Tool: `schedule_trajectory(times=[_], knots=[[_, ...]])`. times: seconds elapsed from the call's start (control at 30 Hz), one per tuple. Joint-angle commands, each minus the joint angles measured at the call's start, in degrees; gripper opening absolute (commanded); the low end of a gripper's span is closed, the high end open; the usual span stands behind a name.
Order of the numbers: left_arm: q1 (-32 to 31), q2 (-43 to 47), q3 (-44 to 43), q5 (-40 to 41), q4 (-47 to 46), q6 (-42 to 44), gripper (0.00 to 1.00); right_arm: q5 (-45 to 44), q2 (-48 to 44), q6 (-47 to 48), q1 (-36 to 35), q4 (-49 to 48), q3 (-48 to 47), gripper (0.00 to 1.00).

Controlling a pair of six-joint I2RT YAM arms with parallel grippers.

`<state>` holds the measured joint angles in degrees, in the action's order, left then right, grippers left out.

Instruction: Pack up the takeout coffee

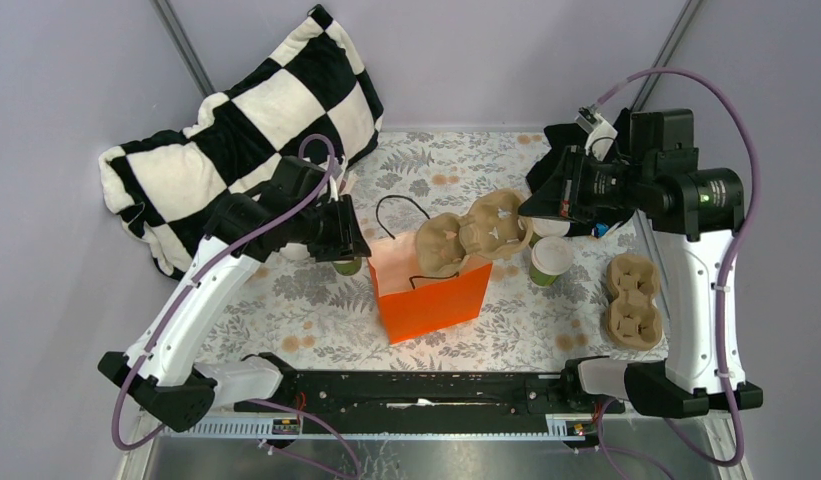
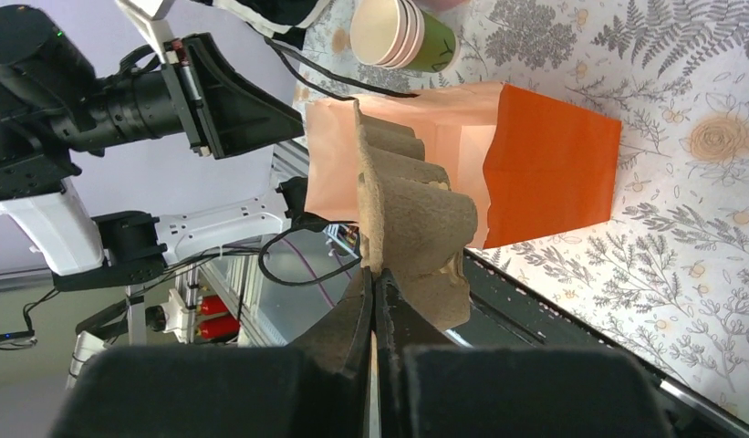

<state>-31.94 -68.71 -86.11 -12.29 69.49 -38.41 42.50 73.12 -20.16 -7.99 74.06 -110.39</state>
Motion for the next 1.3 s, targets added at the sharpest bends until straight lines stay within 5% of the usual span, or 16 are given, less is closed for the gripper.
schedule_trajectory(times=[0.0,0.3,0.73,1.27], knots=[[0.0,2.7,0.2,7.2,0.3,-2.6,0.44,-1.1,1.8,-1.2,-0.9,1.1,-1.5,0.0],[0.2,2.4,5.7,7.6,0.0,-1.1,0.48,-6.5,4.7,-6.4,-5.9,-1.3,-1.2,0.0],[0.2,0.3,14.2,1.8,-7.6,2.1,0.39,-23.2,10.8,-16.9,-23.1,-4.9,-4.3,0.0],[0.2,0.6,17.4,-0.3,-9.7,3.5,0.35,-31.3,6.3,-27.9,-33.4,-23.2,11.9,0.0]])
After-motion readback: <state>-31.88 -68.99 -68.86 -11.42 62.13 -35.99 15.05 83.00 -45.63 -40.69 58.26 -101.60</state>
